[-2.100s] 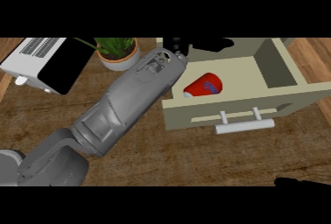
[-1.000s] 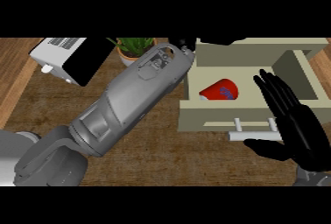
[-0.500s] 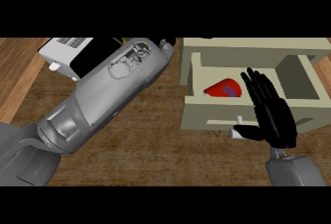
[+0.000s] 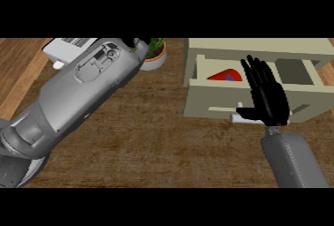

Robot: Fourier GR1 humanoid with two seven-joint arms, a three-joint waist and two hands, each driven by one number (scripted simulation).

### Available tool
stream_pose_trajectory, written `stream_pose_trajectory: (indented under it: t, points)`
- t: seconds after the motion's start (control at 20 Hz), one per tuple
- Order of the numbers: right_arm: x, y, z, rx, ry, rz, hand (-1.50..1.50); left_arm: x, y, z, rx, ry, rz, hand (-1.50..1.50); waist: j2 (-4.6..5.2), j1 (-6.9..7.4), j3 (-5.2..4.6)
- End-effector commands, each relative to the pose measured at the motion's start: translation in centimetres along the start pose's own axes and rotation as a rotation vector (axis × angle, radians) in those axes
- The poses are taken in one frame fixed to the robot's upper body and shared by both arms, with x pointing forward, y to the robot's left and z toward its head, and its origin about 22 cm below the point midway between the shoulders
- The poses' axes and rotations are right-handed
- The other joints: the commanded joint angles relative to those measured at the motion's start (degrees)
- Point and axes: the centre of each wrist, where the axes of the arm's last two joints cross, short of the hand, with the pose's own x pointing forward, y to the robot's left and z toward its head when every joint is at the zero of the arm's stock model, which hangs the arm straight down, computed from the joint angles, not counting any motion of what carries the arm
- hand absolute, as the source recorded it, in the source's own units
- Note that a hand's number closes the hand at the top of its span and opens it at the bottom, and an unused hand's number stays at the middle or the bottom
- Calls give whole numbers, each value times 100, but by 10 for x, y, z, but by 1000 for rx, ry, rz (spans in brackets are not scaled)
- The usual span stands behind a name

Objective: Pick up the can, place it into the drawer and close the drawer

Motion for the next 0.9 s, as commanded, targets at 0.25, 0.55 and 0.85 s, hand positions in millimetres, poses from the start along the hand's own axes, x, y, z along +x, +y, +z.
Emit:
stream_pose_trajectory:
  t: [0.25,0.55,0.85]
  points:
    - [0,45,-17,-6,72,38,-150,2,35,8,-21,29,0,-150,137,175,139]
    - [-8,31,-62,-61,90,50,-150,-16,62,18,-19,44,-19,-150,148,175,137]
    - [-1,39,-82,-86,81,74,-150,-28,75,26,-20,42,-26,-150,194,149,139]
